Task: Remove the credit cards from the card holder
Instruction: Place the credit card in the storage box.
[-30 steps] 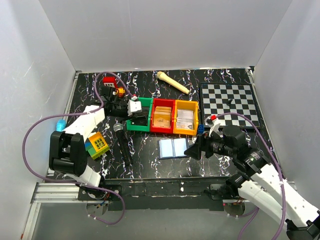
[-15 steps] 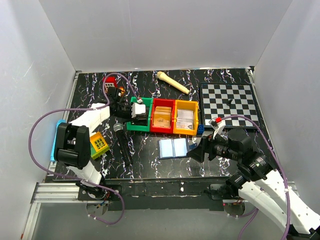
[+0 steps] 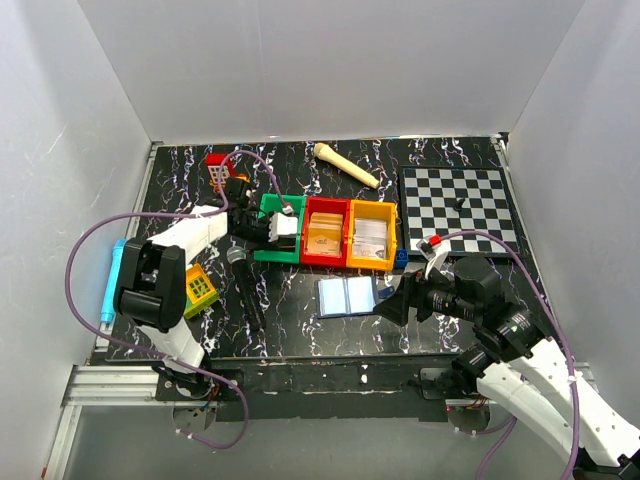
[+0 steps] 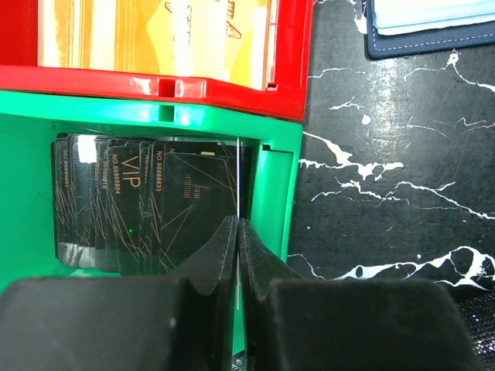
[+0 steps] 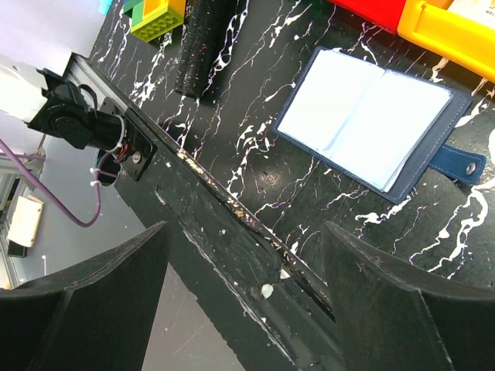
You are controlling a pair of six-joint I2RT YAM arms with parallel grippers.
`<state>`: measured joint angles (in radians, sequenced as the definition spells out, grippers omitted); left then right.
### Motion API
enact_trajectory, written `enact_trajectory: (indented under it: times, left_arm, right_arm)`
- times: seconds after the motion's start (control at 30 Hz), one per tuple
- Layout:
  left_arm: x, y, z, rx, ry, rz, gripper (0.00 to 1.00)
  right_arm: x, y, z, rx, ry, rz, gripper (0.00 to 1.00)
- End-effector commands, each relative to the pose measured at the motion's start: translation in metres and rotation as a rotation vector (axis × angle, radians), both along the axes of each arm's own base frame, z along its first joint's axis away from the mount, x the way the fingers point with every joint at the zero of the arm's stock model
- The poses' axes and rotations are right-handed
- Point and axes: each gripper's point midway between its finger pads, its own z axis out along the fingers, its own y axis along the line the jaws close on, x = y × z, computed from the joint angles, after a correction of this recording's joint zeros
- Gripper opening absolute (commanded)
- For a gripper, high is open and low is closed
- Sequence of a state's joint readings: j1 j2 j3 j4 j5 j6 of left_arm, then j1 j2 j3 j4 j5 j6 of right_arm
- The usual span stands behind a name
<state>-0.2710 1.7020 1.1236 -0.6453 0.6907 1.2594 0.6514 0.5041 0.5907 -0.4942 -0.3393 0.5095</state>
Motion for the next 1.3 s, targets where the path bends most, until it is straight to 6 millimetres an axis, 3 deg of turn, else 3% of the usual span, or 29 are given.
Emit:
enact_trajectory:
  times: [0.0,0.93,1.27]
  left_arm:
    - [0.004,-0.004,-0.001,0.006,-0.002,-0.02,0.0]
    - [0.061,0.013,-0.007,0.131,-0.117,0.128,0.0]
    - [0.073,0.013,-0.008,0.157,-0.167,0.165,0.0]
  right_arm:
    - [0.002,0.001,0.008,0.013,-0.026,0.001,0.85]
    - [0.007,0.004,0.007,-0.005,-0.018,-0.001,0.86]
    - [0.009,0.006,0.005,-0.008,-0.012,-0.002,0.86]
